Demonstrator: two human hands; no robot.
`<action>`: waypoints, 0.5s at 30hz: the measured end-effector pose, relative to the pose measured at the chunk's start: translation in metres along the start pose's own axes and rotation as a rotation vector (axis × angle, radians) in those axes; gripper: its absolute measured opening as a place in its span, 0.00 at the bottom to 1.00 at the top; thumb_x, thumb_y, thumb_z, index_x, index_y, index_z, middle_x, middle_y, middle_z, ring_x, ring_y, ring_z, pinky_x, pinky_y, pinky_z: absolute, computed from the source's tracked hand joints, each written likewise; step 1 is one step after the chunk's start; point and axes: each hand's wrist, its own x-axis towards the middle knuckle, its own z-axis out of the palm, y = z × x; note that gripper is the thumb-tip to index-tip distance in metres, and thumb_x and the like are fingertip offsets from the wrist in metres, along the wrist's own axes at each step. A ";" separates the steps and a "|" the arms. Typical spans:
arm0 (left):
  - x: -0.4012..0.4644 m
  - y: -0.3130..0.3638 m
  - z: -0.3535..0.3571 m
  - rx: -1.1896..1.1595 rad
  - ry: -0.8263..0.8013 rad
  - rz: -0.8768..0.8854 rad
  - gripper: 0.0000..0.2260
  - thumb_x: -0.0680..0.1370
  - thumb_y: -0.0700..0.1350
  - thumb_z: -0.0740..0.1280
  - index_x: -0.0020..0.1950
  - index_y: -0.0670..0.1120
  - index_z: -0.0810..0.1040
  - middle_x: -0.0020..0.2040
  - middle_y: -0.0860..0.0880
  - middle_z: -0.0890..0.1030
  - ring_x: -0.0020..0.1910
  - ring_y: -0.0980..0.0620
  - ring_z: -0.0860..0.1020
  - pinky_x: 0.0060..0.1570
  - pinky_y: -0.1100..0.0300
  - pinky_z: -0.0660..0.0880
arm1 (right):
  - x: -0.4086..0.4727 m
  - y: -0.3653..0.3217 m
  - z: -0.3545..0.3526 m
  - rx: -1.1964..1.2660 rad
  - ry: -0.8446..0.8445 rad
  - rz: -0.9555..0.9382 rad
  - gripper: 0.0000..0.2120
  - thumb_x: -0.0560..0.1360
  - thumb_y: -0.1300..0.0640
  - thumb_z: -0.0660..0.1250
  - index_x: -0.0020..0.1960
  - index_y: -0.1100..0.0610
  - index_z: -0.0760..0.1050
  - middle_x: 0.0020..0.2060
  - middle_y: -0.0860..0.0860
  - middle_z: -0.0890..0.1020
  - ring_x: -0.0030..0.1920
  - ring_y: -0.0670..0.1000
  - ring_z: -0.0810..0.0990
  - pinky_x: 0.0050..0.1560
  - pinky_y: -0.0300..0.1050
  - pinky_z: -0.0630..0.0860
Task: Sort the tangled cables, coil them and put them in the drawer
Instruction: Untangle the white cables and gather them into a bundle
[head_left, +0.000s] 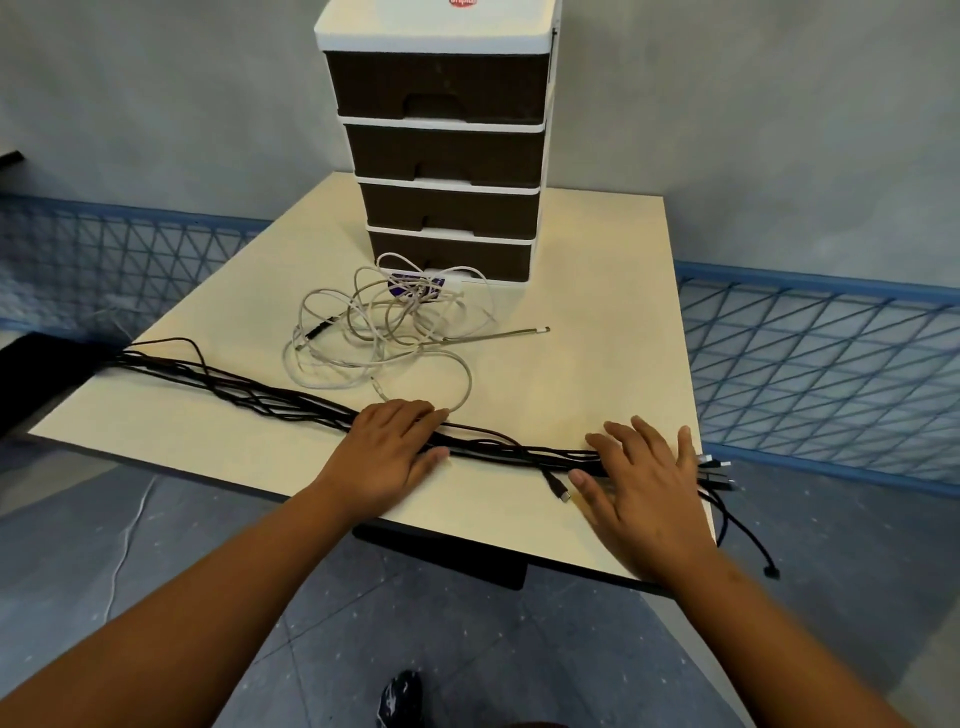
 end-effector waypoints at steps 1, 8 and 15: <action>0.000 0.000 0.001 -0.005 0.028 -0.016 0.24 0.82 0.59 0.53 0.67 0.46 0.76 0.62 0.46 0.79 0.59 0.45 0.75 0.59 0.53 0.64 | 0.002 -0.002 -0.001 0.013 -0.001 -0.011 0.29 0.80 0.33 0.42 0.70 0.45 0.69 0.71 0.47 0.70 0.77 0.52 0.57 0.76 0.63 0.40; -0.008 -0.003 0.004 -0.125 0.227 -0.294 0.21 0.82 0.58 0.55 0.60 0.45 0.78 0.58 0.46 0.79 0.57 0.45 0.75 0.56 0.51 0.68 | 0.025 -0.021 -0.003 0.085 -0.010 -0.057 0.30 0.77 0.33 0.46 0.67 0.46 0.73 0.68 0.49 0.74 0.74 0.55 0.64 0.74 0.63 0.53; -0.007 -0.012 -0.003 -0.269 0.322 -0.468 0.18 0.81 0.58 0.55 0.59 0.49 0.77 0.58 0.51 0.77 0.58 0.48 0.73 0.53 0.54 0.67 | 0.055 -0.038 0.007 0.196 0.000 -0.136 0.20 0.76 0.41 0.56 0.60 0.47 0.78 0.58 0.46 0.79 0.62 0.53 0.75 0.59 0.49 0.71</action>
